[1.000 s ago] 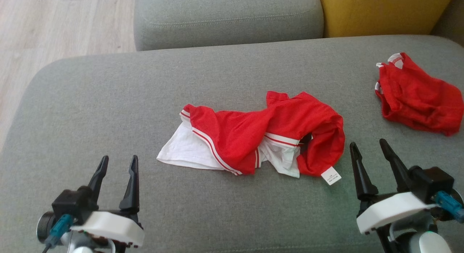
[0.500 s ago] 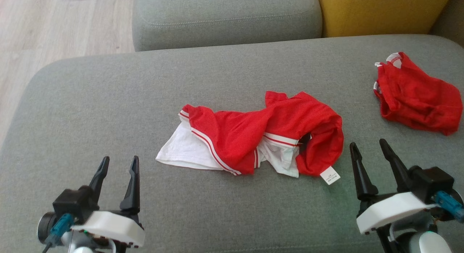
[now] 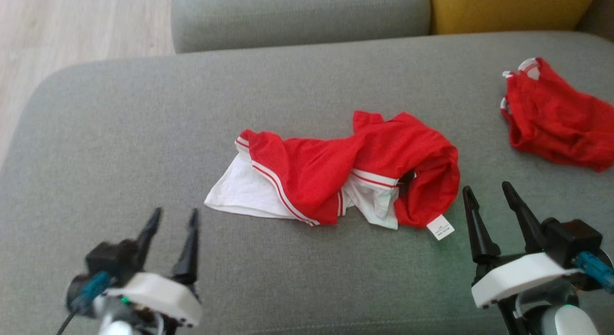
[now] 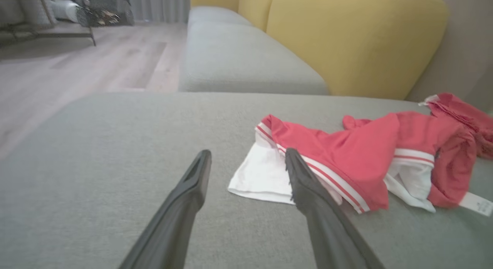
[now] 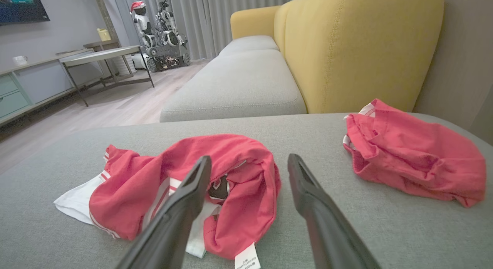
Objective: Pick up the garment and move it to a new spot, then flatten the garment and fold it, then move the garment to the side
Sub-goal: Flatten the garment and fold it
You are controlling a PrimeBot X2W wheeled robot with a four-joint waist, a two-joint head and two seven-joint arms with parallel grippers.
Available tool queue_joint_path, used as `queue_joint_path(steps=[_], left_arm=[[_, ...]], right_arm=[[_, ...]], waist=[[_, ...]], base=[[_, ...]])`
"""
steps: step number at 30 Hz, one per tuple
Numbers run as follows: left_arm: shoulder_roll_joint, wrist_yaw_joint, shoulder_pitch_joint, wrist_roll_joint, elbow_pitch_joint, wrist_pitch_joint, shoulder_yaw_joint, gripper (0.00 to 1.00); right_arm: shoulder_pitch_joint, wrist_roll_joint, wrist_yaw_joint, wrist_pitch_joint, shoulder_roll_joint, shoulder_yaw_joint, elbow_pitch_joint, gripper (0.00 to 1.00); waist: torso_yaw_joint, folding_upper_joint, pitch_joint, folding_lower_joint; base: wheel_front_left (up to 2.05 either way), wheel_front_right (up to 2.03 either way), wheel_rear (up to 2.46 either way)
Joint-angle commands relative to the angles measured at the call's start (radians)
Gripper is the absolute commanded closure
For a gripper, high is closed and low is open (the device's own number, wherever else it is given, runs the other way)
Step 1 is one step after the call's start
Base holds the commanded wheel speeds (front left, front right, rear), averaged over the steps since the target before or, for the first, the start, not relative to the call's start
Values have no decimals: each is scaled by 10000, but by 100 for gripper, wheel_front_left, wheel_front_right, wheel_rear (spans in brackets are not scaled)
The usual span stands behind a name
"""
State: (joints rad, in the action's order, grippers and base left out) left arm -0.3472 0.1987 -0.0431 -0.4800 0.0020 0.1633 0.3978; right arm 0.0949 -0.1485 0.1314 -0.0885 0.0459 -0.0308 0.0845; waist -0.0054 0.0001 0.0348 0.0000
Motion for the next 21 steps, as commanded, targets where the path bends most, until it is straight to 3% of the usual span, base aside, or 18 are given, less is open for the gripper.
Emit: queue_joint_path(steps=[1, 9, 21], left_arm=[[-119, -123, 924, -30, -209, -154, -195, 0], [353, -710, 2163, -150, 918, -1126, 603, 0], [551, -706, 3277, -504, 3222, -1343, 277, 0]], right_arm=[[-451, -47, -7, 76, 56, -298, 419, 0], [-950, -80, -7, 176, 54, -523, 405, 0], [-1427, -164, -7, 426, 52, -610, 133, 0]], waist=[[-10, -1, 267, 0], [-267, -1, 1236, 0], [-814, -1, 2021, 0]], base=[[0, 0, 0], [0, 0, 0], [0, 0, 0]])
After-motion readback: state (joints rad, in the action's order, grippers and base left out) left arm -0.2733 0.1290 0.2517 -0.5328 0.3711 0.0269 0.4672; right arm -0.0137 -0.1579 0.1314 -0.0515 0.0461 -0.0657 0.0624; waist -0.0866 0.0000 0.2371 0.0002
